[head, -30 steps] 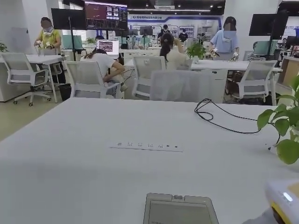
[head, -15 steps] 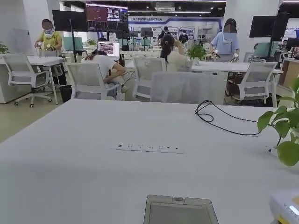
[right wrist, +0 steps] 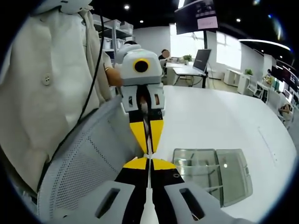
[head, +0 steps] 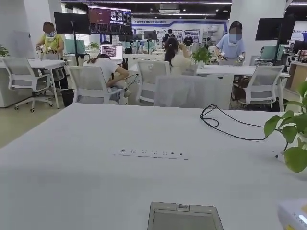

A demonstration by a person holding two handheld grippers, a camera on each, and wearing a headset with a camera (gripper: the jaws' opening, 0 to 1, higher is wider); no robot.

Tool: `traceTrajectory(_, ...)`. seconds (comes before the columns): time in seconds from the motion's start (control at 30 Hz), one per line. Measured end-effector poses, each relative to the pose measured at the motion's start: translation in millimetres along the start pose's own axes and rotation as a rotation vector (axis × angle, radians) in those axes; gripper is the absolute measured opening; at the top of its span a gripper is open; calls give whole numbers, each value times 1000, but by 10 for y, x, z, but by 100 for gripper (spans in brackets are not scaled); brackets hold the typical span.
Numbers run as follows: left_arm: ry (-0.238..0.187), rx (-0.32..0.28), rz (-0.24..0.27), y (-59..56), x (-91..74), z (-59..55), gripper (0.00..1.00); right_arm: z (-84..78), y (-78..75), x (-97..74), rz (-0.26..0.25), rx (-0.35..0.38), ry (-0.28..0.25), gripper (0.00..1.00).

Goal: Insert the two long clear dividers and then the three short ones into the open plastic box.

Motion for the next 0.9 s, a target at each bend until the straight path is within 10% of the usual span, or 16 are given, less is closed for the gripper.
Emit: traceTrajectory(0.9, -73, -68, 140, 272, -47, 5, 46, -222, -493, -140, -178, 101, 90, 2)
Point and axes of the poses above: the centre of the closed fingertips' face, and the gripper's own axes: x roughly forward along the fingers, y roughly to its left, z roughly out of its top, the point moved 1 cm from there along -x, roughly backward along the fingers, and after that the axes turned 15 degrees about -x, right-handed, at the moved point
